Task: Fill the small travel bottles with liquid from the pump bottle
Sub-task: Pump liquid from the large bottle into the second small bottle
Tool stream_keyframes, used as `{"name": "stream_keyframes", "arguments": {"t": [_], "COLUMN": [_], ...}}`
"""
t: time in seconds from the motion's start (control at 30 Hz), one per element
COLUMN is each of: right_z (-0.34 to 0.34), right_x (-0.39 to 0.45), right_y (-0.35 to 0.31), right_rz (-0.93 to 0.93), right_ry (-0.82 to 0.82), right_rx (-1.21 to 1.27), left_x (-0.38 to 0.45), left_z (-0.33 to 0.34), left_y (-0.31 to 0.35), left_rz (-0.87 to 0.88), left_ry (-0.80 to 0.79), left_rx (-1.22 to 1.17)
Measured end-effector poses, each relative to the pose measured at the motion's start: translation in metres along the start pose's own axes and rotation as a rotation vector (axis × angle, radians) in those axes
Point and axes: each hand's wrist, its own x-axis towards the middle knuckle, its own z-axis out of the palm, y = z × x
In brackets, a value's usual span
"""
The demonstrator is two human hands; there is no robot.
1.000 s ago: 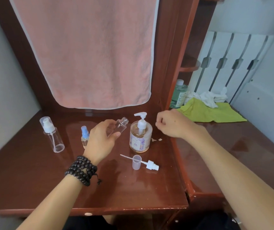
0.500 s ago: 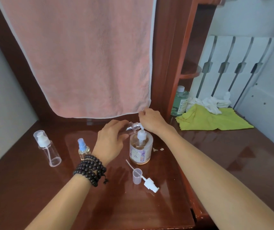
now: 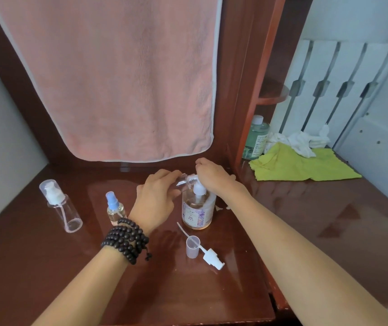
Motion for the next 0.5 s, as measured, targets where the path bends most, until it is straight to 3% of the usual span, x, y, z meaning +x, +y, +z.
{"name": "stream_keyframes", "arguments": {"t": [0.2,0.5], "right_z": [-0.014,0.002], "right_x": [-0.001,-0.002], "right_y": [-0.013,-0.006], "right_rz": [-0.038,-0.003], "right_ry": [0.025,0.002], "right_rx": [-0.021,0.011], "left_x": [0.0,-0.004], "left_z": [-0.008,0.003], "left_y": [0.006,0.005], "left_rz": [0.022,-0.076], "left_ry": [0.0,-0.005], "left_rx": [0.037,0.004]}}
